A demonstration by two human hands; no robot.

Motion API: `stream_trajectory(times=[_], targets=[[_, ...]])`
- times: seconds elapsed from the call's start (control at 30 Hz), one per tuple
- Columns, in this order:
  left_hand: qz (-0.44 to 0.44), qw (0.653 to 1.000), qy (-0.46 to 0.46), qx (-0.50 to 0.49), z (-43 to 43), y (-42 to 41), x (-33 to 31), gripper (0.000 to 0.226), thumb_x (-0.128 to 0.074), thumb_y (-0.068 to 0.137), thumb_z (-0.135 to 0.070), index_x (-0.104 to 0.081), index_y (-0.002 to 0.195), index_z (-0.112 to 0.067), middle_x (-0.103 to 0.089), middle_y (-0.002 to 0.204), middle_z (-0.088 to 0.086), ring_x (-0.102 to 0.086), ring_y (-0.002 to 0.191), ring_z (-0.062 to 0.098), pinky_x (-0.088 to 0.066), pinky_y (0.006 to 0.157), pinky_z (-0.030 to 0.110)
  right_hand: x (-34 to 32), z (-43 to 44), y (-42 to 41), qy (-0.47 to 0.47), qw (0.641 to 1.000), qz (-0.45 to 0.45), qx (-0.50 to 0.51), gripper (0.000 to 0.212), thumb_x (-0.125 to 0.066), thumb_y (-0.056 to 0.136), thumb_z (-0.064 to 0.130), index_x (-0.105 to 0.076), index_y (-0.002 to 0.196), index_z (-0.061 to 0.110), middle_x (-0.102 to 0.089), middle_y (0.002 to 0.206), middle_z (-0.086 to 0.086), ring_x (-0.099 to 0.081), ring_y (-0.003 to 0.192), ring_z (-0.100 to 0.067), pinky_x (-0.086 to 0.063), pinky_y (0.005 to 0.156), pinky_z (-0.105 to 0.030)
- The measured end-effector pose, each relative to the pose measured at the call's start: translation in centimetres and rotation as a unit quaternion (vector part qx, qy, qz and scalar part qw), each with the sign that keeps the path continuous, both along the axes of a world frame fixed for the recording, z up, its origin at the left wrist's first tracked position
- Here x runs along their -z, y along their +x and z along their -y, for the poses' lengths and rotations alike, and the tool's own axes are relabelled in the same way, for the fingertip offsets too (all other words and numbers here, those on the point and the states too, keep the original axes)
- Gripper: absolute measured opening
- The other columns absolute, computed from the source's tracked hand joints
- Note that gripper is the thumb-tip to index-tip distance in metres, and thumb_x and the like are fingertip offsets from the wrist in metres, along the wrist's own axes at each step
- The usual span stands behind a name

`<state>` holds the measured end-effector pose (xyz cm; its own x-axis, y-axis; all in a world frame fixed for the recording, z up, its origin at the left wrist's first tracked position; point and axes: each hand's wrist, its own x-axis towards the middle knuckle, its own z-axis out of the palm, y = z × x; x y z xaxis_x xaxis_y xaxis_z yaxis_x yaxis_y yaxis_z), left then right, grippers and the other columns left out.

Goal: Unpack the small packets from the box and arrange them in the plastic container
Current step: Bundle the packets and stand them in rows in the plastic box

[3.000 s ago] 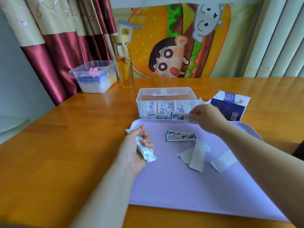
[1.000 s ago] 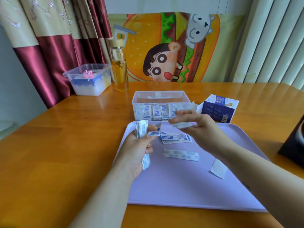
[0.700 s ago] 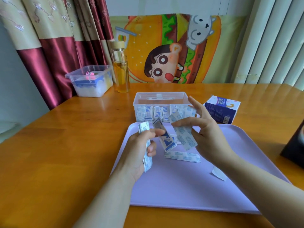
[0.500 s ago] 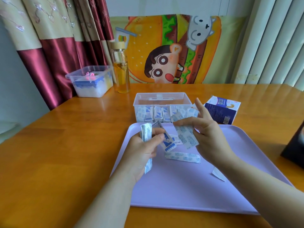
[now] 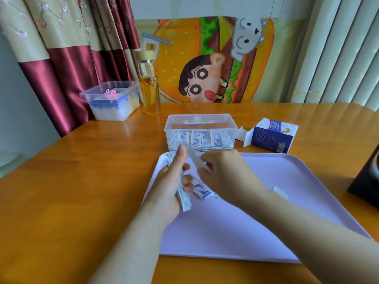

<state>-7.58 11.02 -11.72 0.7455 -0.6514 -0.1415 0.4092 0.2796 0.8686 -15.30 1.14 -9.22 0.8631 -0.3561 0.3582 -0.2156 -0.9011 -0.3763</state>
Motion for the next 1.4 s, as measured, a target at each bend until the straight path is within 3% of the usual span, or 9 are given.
stream_trajectory(times=[0.1, 0.17, 0.33, 0.53, 0.67, 0.8, 0.97, 1.17, 1.4], targets=[[0.005, 1.000, 0.004, 0.009, 0.0, -0.2, 0.1, 0.018, -0.064, 0.077, -0.036, -0.064, 0.075, -0.018, -0.045, 0.060, -0.006, -0.035, 0.041, 0.004, -0.026, 0.036, 0.015, -0.3, -1.8, 1.1, -0.015, 0.997, -0.062, -0.039, 0.009, -0.055, 0.084, 0.019, -0.059, 0.077, 0.024, -0.052, 0.047, 0.010, -0.049, 0.050, -0.004, -0.034, 0.047, -0.018], [-0.043, 0.999, 0.007, -0.015, -0.3, 0.2, 0.2, 0.022, -0.058, 0.088, -0.025, -0.061, 0.068, -0.018, -0.046, 0.061, -0.003, -0.039, 0.042, 0.007, -0.028, 0.035, 0.016, -0.8, -2.2, 1.3, 0.023, 0.996, -0.065, -0.062, 0.010, -0.059, 0.084, 0.027, -0.067, 0.084, 0.020, -0.064, 0.063, 0.002, -0.057, 0.060, -0.016, -0.043, 0.053, -0.025], [-0.166, 0.985, -0.044, -0.024, -0.6, 0.9, 0.1, 0.018, -0.045, 0.093, -0.016, -0.057, 0.079, -0.015, -0.053, 0.060, -0.004, -0.046, 0.039, 0.007, -0.036, 0.039, 0.015, -3.2, 0.6, 0.1, 0.162, 0.977, -0.081, -0.116, 0.037, -0.059, 0.086, 0.048, -0.073, 0.093, 0.015, -0.069, 0.084, -0.007, -0.057, 0.069, -0.019, -0.045, 0.064, -0.028], [-0.234, 0.970, -0.061, -0.019, -0.6, 1.5, 0.6, 0.023, -0.040, 0.095, -0.009, -0.050, 0.075, -0.014, -0.051, 0.073, 0.000, -0.052, 0.053, 0.010, -0.041, 0.038, 0.015, -0.7, 5.3, -1.8, -0.016, 0.942, -0.336, -0.009, 0.038, -0.070, 0.078, 0.045, -0.065, 0.108, 0.022, -0.059, 0.095, 0.009, -0.052, 0.085, -0.012, -0.043, 0.076, -0.027], [-0.248, 0.966, -0.068, 0.015, -0.7, 1.4, 0.8, 0.020, -0.039, 0.092, -0.012, -0.051, 0.077, -0.015, -0.041, 0.056, -0.004, -0.038, 0.046, 0.010, -0.041, 0.047, 0.020, -0.4, 5.8, -1.6, -0.003, 0.931, -0.364, 0.005, 0.040, -0.072, 0.076, 0.044, -0.066, 0.106, 0.018, -0.065, 0.097, 0.002, -0.053, 0.081, -0.012, -0.042, 0.073, -0.027], [-0.254, 0.964, -0.074, -0.007, -0.6, 1.1, 0.5, 0.010, -0.046, 0.092, -0.013, -0.054, 0.087, -0.009, -0.042, 0.055, -0.001, -0.047, 0.051, 0.011, -0.054, 0.059, 0.026, -0.5, 6.4, -2.0, 0.010, 0.913, -0.408, 0.013, 0.045, -0.062, 0.082, 0.046, -0.068, 0.105, 0.007, -0.072, 0.098, -0.011, -0.054, 0.069, -0.012, -0.037, 0.061, -0.023], [-0.250, 0.965, -0.067, -0.028, -0.1, 0.9, 0.0, 0.009, -0.054, 0.091, -0.016, -0.047, 0.095, -0.010, -0.048, 0.074, 0.005, -0.038, 0.052, 0.008, -0.044, 0.046, 0.016, -1.8, 8.3, -4.1, 0.112, 0.936, -0.329, 0.055, 0.014, -0.065, 0.084, 0.032, -0.070, 0.091, 0.022, -0.070, 0.084, 0.002, -0.061, 0.073, -0.010, -0.047, 0.064, -0.017], [-0.243, 0.969, -0.051, 0.003, 1.8, -1.7, -1.4, 0.027, -0.056, 0.091, -0.040, -0.047, 0.090, -0.014, -0.050, 0.078, 0.003, -0.035, 0.054, 0.009, -0.037, 0.045, 0.015, -3.9, 5.8, -4.0, 0.107, 0.992, -0.049, 0.044, 0.007, -0.064, 0.084, 0.023, -0.070, 0.080, 0.021, -0.067, 0.078, 0.008, -0.060, 0.073, -0.009, -0.046, 0.059, -0.021], [-0.227, 0.968, -0.101, 0.031, 3.0, -3.2, -0.4, 0.054, -0.050, 0.088, -0.056, -0.052, 0.129, -0.020, -0.060, 0.089, 0.000, -0.050, 0.056, 0.008, -0.038, 0.048, 0.017, -2.2, 3.4, -3.5, 0.360, 0.932, 0.034, -0.022, 0.010, -0.074, 0.079, 0.023, -0.066, 0.078, 0.018, -0.060, 0.053, 0.010, -0.049, 0.052, -0.005, -0.041, 0.061, -0.022]])
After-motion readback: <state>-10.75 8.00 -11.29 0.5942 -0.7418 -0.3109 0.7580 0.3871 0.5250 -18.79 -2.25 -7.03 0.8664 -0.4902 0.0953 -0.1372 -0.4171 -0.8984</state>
